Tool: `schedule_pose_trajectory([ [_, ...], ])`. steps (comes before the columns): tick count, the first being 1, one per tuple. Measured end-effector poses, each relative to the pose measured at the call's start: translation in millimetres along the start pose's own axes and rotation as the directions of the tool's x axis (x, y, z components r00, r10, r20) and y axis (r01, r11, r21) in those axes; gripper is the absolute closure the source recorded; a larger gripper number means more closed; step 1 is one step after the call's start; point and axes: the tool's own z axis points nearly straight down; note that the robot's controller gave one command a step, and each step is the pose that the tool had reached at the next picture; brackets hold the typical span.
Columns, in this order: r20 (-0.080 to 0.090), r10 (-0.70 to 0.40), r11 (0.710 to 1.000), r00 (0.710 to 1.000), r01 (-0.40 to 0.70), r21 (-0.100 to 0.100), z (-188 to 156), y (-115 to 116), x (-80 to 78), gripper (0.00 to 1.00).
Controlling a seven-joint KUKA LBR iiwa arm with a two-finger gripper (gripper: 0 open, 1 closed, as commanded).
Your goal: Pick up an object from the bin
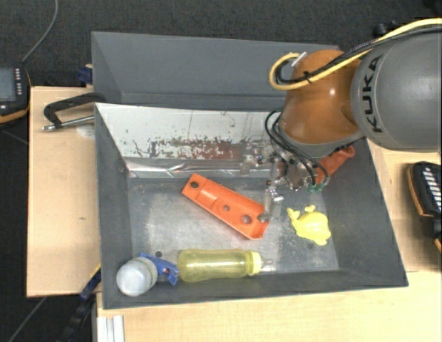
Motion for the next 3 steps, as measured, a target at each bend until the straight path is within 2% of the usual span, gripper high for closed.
schedule_pose_trajectory([
  [1, 0.008, 0.175, 0.985, 0.985, -0.175, 0.0, 2.3, -2.9, -1.1, 0.0],
  [2, 0.005, -0.022, 1.0, 1.0, 0.022, 0.001, 26.6, 5.8, 1.8, 0.0],
  [3, 0.008, -0.282, 0.959, 0.959, 0.282, 0.003, 68.8, 23.9, 1.4, 1.0],
])
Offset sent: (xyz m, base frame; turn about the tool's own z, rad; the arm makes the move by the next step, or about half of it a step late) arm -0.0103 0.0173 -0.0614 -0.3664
